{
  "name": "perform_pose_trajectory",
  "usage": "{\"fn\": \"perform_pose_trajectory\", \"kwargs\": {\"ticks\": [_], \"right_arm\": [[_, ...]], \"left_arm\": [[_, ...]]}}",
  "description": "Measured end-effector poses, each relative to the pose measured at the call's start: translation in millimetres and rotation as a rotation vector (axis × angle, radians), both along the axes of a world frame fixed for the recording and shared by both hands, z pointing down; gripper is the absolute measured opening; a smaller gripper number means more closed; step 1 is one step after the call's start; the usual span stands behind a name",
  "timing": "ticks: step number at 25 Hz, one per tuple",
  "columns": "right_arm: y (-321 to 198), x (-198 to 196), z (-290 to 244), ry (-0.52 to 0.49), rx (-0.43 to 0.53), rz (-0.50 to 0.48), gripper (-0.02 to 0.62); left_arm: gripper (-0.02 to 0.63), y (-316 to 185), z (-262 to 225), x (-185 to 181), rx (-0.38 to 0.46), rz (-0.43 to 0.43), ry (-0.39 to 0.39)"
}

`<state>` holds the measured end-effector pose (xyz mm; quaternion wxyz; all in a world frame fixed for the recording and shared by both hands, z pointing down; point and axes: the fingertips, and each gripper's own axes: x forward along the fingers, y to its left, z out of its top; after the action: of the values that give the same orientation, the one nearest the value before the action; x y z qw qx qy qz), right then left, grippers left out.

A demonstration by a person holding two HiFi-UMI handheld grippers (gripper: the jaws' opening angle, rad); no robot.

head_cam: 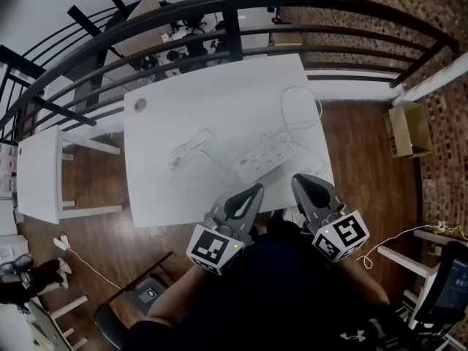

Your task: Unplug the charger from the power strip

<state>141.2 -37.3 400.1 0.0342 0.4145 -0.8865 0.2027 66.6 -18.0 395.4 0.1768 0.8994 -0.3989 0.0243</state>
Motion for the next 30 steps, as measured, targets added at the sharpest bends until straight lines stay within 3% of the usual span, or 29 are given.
{"fn": "perform_pose_trajectory", "kwargs": {"ticks": [7, 30], "right_arm": [[10, -17, -2, -0.001, -0.007, -0.081, 0.011], [2, -6, -3, 0.034, 0.036, -0.019, 0.011]], "left_arm": [[0.006, -2, -2, -1, 0.002, -0.023, 0.014], [0.017, -6, 2, 2, 0.013, 0.033, 0.001]]}}
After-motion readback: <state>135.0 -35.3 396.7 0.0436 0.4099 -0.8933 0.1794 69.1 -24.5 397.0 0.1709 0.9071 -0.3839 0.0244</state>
